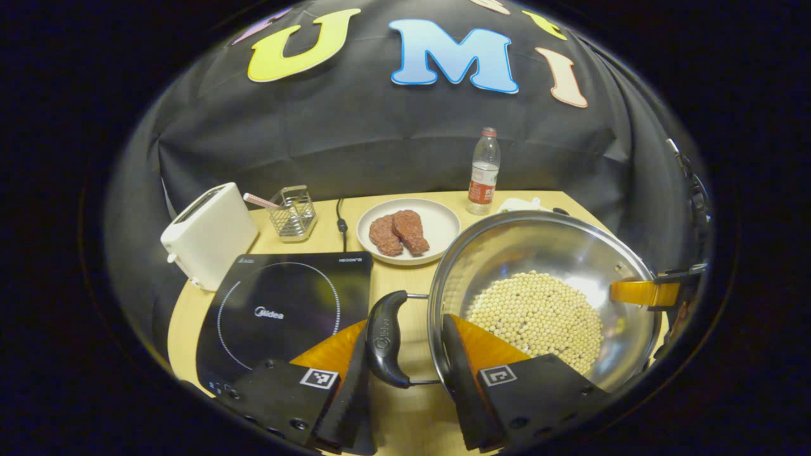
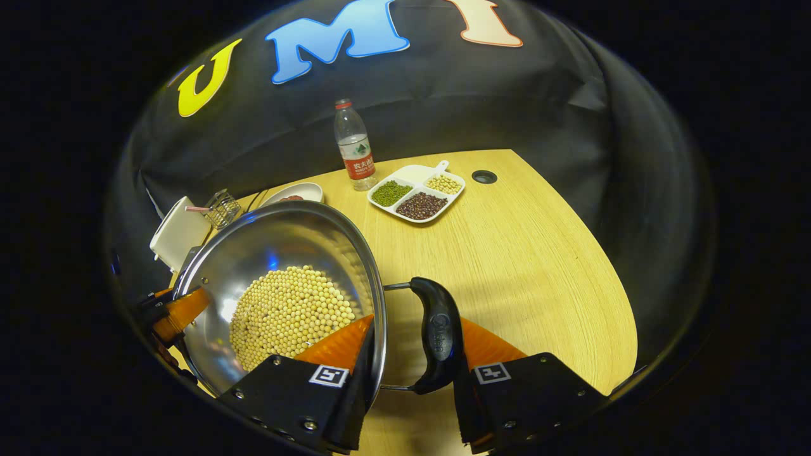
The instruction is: First push the handle of the pot to place it horizontally, then grasp the pot with both hands and set it on the induction cooktop.
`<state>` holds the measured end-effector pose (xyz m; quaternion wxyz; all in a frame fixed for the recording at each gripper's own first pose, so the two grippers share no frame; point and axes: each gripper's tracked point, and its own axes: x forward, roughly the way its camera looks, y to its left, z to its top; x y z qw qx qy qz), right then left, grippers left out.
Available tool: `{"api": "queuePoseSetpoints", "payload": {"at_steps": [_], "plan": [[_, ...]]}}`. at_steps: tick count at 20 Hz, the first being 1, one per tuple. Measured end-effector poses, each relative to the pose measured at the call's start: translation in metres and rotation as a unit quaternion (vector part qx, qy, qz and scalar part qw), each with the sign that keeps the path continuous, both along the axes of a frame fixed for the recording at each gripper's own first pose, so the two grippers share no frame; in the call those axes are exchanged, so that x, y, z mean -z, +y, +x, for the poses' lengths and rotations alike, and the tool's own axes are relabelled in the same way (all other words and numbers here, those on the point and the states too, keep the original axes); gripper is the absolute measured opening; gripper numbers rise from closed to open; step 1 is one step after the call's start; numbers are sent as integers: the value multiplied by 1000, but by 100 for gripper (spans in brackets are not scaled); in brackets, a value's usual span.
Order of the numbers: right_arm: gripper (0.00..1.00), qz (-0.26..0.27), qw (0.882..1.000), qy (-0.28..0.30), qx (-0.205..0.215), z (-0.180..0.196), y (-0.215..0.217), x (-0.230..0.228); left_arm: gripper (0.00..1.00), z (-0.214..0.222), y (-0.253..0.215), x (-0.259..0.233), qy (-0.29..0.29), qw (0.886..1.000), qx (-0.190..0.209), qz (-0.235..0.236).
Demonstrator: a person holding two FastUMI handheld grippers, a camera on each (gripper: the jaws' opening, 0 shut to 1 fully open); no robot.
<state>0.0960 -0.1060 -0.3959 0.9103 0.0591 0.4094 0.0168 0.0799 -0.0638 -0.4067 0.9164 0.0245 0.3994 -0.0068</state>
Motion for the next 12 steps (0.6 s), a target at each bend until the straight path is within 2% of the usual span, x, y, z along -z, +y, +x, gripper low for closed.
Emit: {"api": "queuePoseSetpoints", "payload": {"at_steps": [2, 4, 12], "plan": [[58, -1, 1000, -8, -7, -2, 12, -11, 63, -4, 12, -12, -4, 1000, -4, 0], [58, -2, 1000, -13, -9, -5, 24, -18, 67, -9, 25, -21, -5, 1000, -7, 0], [57, -1, 1000, -26, -14, -11, 75, -42, 67, -14, 77, -48, -19, 1000, -12, 0]]}}
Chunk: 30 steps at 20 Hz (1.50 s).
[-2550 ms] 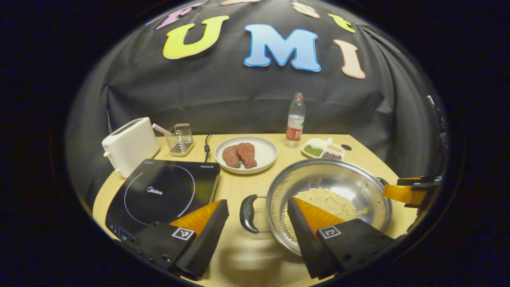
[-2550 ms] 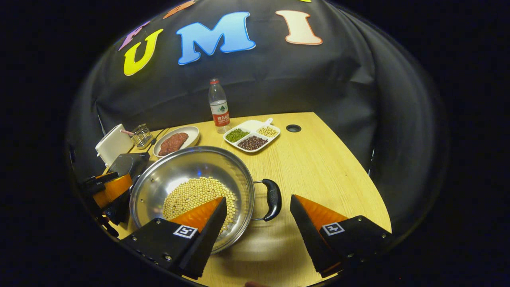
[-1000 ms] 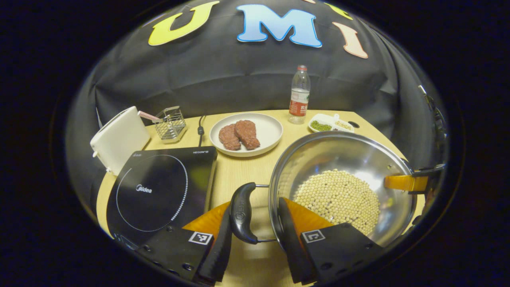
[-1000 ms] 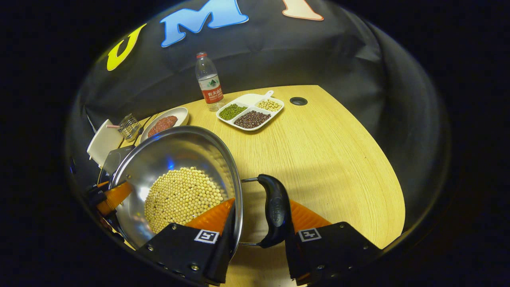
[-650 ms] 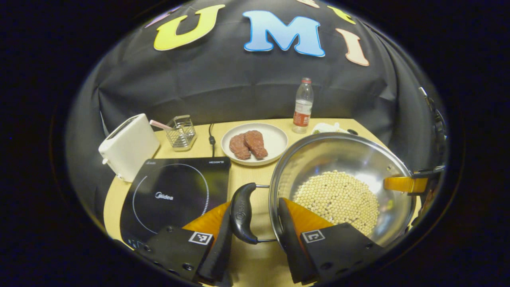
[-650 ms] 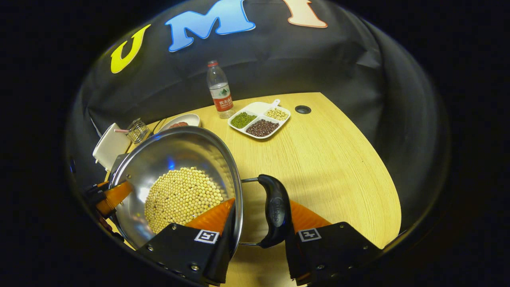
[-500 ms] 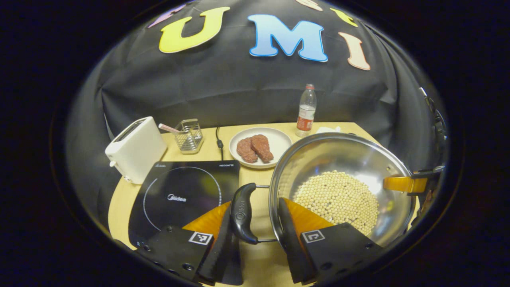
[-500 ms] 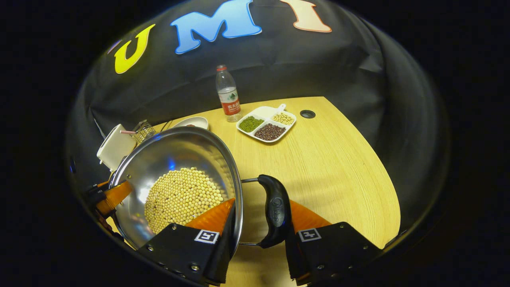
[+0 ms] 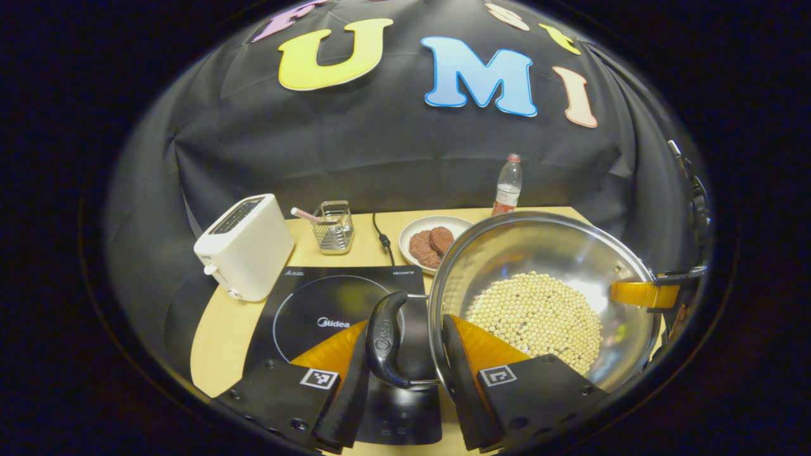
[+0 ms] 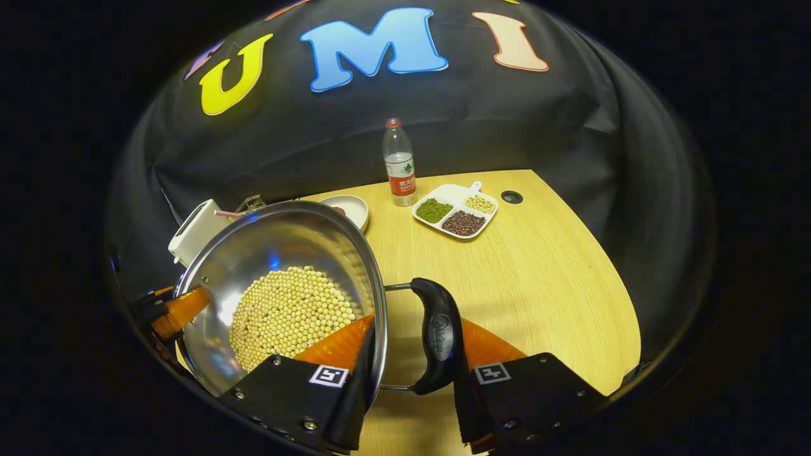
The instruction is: First push the handle of the pot to place it horizontally, then grasp the pot with both hands and set it on the induction cooktop.
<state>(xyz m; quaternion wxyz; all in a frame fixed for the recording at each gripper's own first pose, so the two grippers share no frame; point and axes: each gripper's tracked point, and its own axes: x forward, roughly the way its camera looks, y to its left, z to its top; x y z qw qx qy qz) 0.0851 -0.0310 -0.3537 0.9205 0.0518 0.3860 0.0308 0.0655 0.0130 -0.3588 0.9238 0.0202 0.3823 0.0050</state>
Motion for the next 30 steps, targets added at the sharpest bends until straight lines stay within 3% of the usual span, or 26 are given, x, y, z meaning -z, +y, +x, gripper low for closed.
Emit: {"api": "queuePoseSetpoints", "payload": {"at_steps": [17, 18, 20, 21, 23, 24, 30], "plan": [[57, -3, 1000, 12, -13, 14, 124, 15, 63, 7, 135, 15, 9, 1000, -20, 2], [57, -2, 1000, 13, -14, 15, 130, 16, 70, 7, 142, 16, 10, 1000, -22, 2], [58, -5, 1000, 12, -17, 19, 144, 16, 66, 10, 153, 19, 12, 1000, -24, 1], [58, -5, 1000, 13, -18, 20, 151, 17, 70, 11, 159, 19, 11, 1000, -24, 2], [57, -4, 1000, 15, -18, 25, 164, 20, 63, 15, 174, 24, 12, 1000, -26, 1], [58, -4, 1000, 16, -18, 27, 169, 22, 66, 18, 182, 27, 12, 1000, -27, 1], [58, 0, 1000, 22, -16, 39, 202, 32, 63, 32, 218, 41, 15, 999, -30, 3]]}}
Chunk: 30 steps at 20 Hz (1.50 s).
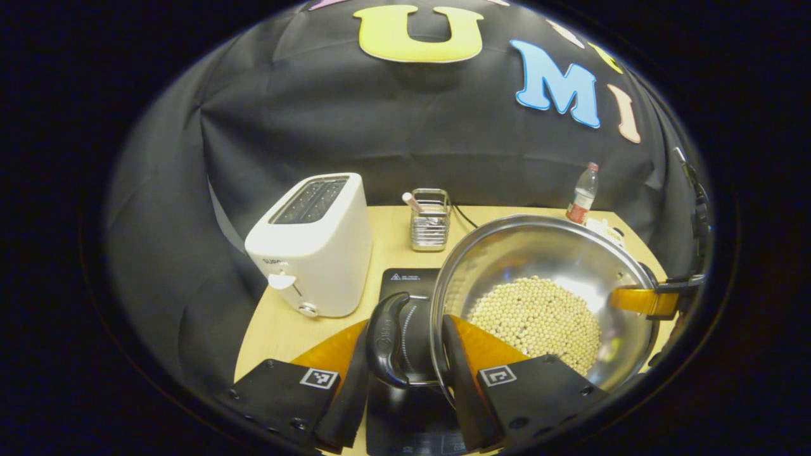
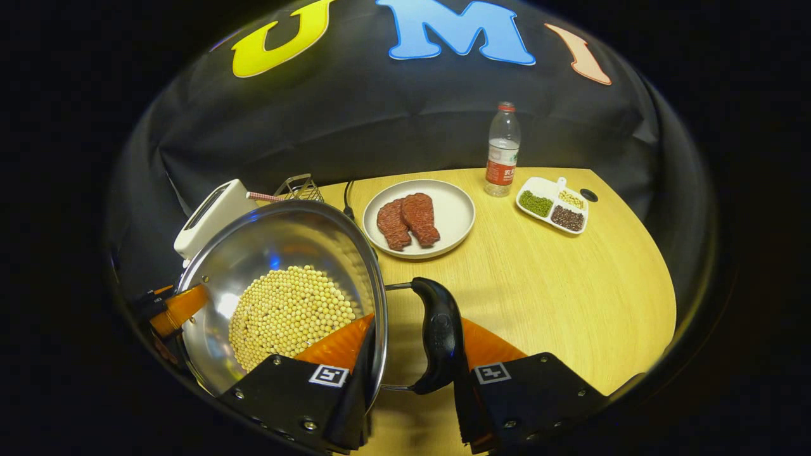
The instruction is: First push the handle of the pot to place it horizontally, then grasp the pot with both hands and set it on the induction cooktop.
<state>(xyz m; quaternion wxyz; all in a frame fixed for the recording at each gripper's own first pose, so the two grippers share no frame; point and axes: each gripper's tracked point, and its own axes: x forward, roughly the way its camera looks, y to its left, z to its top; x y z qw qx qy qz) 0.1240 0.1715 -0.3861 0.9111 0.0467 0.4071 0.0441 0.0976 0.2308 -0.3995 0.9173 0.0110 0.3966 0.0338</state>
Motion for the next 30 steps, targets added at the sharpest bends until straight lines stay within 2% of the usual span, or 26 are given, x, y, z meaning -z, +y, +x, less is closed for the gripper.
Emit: {"api": "queuePoseSetpoints", "payload": {"at_steps": [5, 6, 13, 14, 22, 24, 25, 27, 30], "plan": [[58, 6, 1000, 3, 1, 8, 25, 9, 63, 5, 25, 8, -3, 1000, -8, 1], [58, 6, 1000, 4, 0, 9, 28, 10, 70, 6, 29, 9, -2, 1000, -8, 2], [58, 2, 1000, 5, 11, 15, 42, 21, 63, 16, 44, 24, -4, 1000, -7, -2], [57, 1, 1000, 6, 11, 16, 44, 22, 67, 17, 47, 27, -4, 1000, -9, -5], [58, 2, 1000, 11, 20, 19, 50, 33, 67, 23, 55, 40, -2, 1000, -6, -11], [57, 6, 1000, 14, 24, 17, 50, 36, 67, 24, 56, 44, -1, 1000, -4, -13], [58, 6, 1000, 10, 25, 19, 50, 37, 63, 24, 55, 44, -4, 1000, -3, -16], [58, 4, 1000, 3, 26, 19, 50, 36, 70, 25, 55, 46, -4, 1000, -2, -20], [58, 8, 1000, 3, 29, 19, 50, 35, 67, 25, 55, 46, -11, 1000, -1, -17]]}}
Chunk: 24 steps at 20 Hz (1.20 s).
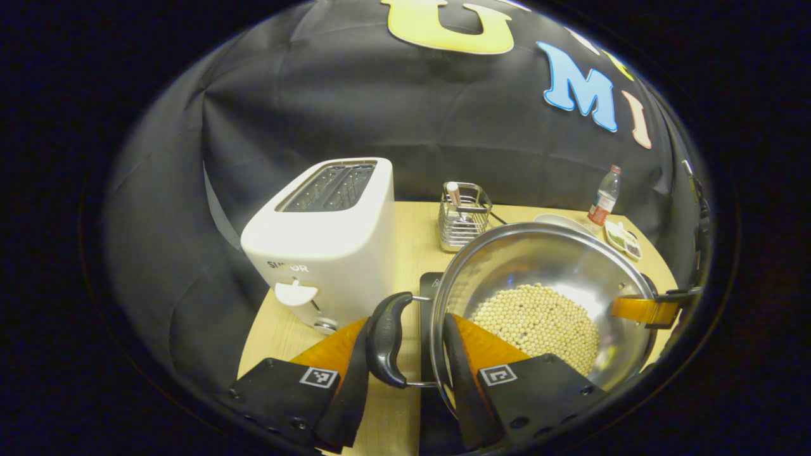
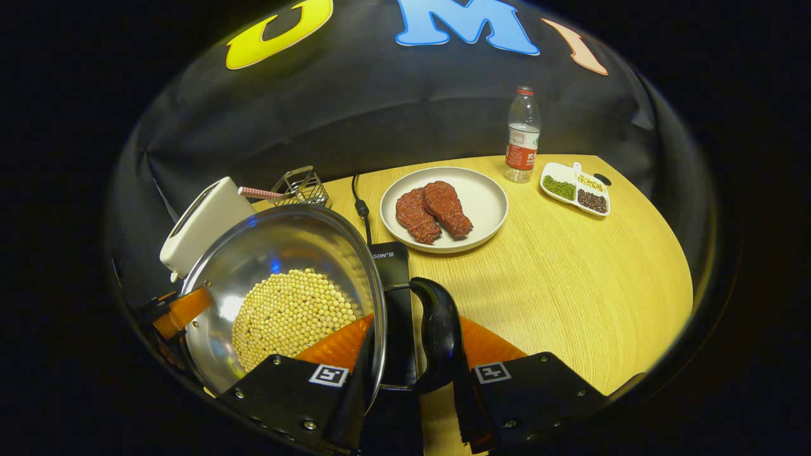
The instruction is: First push the handle of the pot to place it horizontally, then grasp the pot with both hands and set it on the induction cooktop.
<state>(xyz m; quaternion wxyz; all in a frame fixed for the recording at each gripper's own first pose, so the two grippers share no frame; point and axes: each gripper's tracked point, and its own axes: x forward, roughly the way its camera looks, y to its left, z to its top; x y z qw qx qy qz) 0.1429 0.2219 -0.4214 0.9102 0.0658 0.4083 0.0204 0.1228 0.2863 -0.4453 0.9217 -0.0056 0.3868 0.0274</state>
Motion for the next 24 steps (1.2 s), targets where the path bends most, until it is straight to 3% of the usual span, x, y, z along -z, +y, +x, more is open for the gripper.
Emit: {"api": "queuePoseSetpoints", "payload": {"at_steps": [2, 5, 7, 8, 10, 11, 14, 18, 21, 22, 23, 24], "plan": [[58, 1, 1000, -3, -1, 1, -1, 0, 63, 1, 1, 0, -2, 1000, 0, -1], [60, -10, 1000, -11, -11, 3, -2, 0, 69, -1, 1, -1, -10, 1000, -5, -6], [66, -32, 999, -28, -23, 6, -9, -5, 72, 3, 6, -13, -34, 999, -14, 1], [73, -34, 998, -39, -28, 8, -9, -9, 69, 4, 7, -21, -47, 999, -16, 3], [76, -29, 997, -60, -36, 10, -9, -22, 72, 3, 11, -34, -60, 998, -27, 4], [77, -28, 996, -73, -39, 11, -13, -30, 78, 1, 14, -42, -69, 997, -34, 10], [77, -30, 991, -123, -47, 10, -27, -68, 77, -11, 20, -83, -103, 993, -56, 33], [76, -39, 981, -184, -54, -4, -64, -131, 76, -29, -16, -148, -147, 987, -53, 44], [77, -34, 974, -219, -40, -19, -100, -177, 76, -40, -76, -206, -191, 980, -38, 39], [91, -34, 972, -230, -32, -26, -114, -193, 76, -42, -99, -225, -208, 977, -35, 39], [98, -36, 969, -242, -23, -30, -129, -205, 79, -46, -123, -240, -222, 974, -30, 38], [98, -37, 967, -253, -18, -38, -143, -222, 76, -51, -151, -256, -235, 971, -22, 34]]}}
